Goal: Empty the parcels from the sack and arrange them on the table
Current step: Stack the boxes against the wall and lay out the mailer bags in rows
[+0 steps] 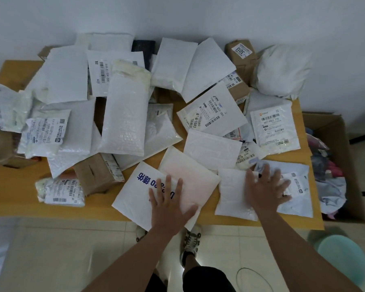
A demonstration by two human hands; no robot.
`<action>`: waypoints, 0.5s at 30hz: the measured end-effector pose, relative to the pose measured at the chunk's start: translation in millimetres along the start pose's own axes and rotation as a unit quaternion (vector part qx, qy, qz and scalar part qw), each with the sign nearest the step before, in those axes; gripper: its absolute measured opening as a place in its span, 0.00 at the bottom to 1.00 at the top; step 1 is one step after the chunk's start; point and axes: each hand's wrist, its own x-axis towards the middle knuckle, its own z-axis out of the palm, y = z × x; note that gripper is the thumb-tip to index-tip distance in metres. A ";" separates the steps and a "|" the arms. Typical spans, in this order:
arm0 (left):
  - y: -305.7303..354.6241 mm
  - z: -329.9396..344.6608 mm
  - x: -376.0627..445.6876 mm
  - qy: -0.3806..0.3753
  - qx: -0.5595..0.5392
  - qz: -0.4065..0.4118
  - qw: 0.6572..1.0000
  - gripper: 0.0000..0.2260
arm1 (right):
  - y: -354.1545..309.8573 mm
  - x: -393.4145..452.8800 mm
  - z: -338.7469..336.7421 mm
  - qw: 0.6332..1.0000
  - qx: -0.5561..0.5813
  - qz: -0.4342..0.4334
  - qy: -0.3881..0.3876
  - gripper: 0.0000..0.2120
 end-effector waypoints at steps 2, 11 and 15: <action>4.8 0.5 0.8 -0.004 -0.001 0.000 1.000 0.43 | 3.2 1.0 -1.0 1.000 0.015 -0.015 -0.022 0.30; -2.3 -61.4 26.2 0.118 -0.048 0.014 0.992 0.31 | -92.3 -51.9 -33.8 0.956 0.059 -0.288 0.005 0.34; -62.2 -118.7 38.6 0.199 -0.060 -0.029 0.978 0.28 | -182.1 -107.2 -35.1 0.925 0.088 -0.355 -0.099 0.39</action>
